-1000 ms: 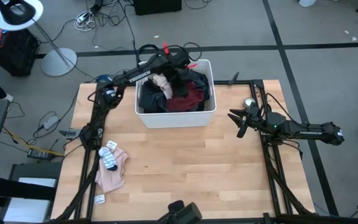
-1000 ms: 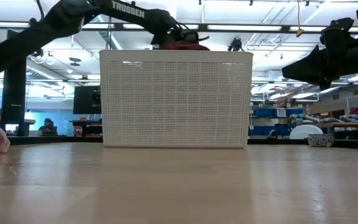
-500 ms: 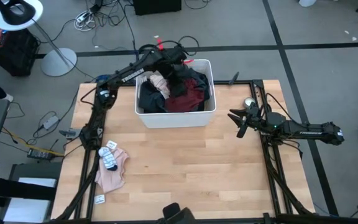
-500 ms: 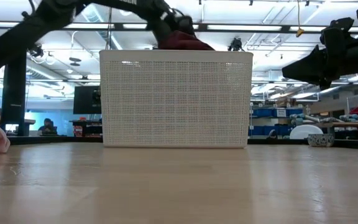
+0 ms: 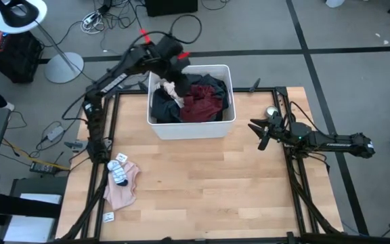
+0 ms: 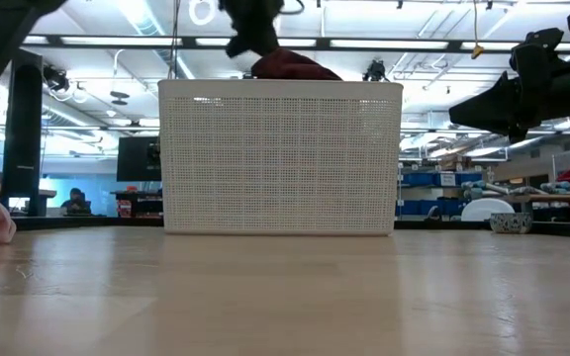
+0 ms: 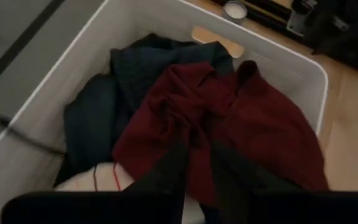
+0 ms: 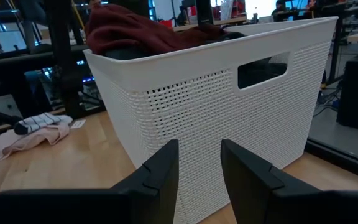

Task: Sort clothes
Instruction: Put the white sock into the white laundry bin

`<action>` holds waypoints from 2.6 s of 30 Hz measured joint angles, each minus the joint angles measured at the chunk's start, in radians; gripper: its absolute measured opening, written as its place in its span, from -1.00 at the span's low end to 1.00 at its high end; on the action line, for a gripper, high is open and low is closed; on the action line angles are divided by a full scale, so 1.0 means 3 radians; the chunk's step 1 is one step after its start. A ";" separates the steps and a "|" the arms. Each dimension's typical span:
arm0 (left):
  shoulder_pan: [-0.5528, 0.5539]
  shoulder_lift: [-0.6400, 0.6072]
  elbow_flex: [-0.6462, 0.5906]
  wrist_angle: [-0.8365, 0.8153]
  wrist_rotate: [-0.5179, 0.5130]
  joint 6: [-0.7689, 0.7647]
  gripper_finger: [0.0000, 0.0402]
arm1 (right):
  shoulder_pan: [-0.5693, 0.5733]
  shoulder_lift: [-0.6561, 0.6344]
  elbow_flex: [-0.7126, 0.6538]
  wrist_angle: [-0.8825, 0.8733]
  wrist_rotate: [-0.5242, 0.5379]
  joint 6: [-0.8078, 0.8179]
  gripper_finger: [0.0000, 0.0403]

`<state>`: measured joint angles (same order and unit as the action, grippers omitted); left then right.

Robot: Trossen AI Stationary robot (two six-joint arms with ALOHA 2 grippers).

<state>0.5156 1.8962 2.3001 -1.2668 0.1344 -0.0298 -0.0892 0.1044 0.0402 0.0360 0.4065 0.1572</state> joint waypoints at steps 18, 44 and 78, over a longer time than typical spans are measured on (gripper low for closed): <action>-0.1375 -0.1051 -0.0653 -0.0968 -0.1186 -0.1305 -0.61 | -0.0001 0.0001 0.0000 0.0001 0.0000 0.0000 -0.40; -0.3594 -0.2402 -0.3935 0.0028 -0.1468 -0.5133 -0.61 | 0.0000 0.0001 0.0000 0.0001 0.0000 -0.0001 -0.40; -0.4254 -0.2798 -0.4699 0.0178 -0.1174 -0.6683 -0.24 | 0.0001 0.0001 -0.0001 0.0001 0.0000 0.0000 -0.40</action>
<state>-0.7605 1.0567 0.8906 -1.2134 -0.2177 -2.0347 -0.0891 0.1046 0.0399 0.0363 0.4065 0.1572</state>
